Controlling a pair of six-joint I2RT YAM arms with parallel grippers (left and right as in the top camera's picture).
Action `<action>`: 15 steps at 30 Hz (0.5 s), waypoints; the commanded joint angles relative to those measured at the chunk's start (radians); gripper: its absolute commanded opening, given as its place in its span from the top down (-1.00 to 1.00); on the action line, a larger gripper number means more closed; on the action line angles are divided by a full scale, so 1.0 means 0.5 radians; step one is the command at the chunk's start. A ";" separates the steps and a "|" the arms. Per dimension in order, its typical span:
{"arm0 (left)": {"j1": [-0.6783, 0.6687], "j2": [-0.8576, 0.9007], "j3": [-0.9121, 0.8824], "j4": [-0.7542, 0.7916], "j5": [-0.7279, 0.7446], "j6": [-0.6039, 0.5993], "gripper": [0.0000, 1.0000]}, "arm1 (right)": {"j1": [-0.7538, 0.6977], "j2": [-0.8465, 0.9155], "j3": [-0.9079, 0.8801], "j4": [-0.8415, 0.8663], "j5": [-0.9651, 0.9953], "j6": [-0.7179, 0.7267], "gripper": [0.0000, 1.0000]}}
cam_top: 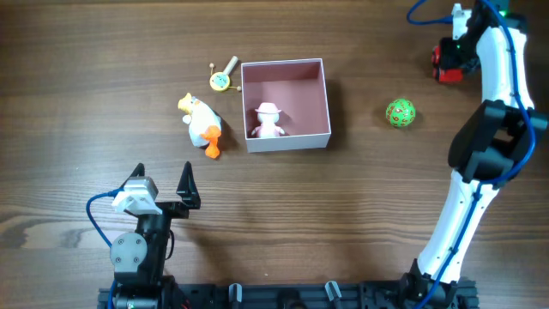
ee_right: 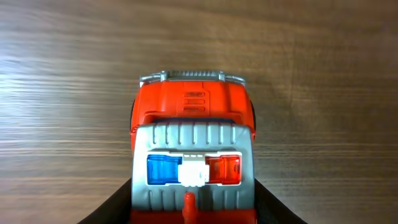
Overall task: Pack container
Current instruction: 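Grasp the red toy truck with the right gripper and lift, then lower the truck into the box's right side and release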
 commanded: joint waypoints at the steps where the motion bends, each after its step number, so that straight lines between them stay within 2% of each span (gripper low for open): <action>1: 0.016 -0.017 -0.009 -0.008 0.031 -0.018 -0.99 | 0.137 -0.361 0.029 -0.029 0.072 0.117 0.20; 7: 0.016 -0.017 -0.009 -0.008 0.031 -0.018 -0.99 | 0.449 -0.770 0.029 -0.191 -0.014 0.401 0.33; 9: 0.016 -0.017 -0.009 -0.008 0.031 -0.018 -1.00 | 0.613 -0.918 0.029 -0.257 -0.060 0.611 0.33; 15: 0.016 -0.017 -0.009 -0.008 0.031 -0.018 -1.00 | 0.961 -1.027 0.028 -0.453 -0.079 1.062 0.31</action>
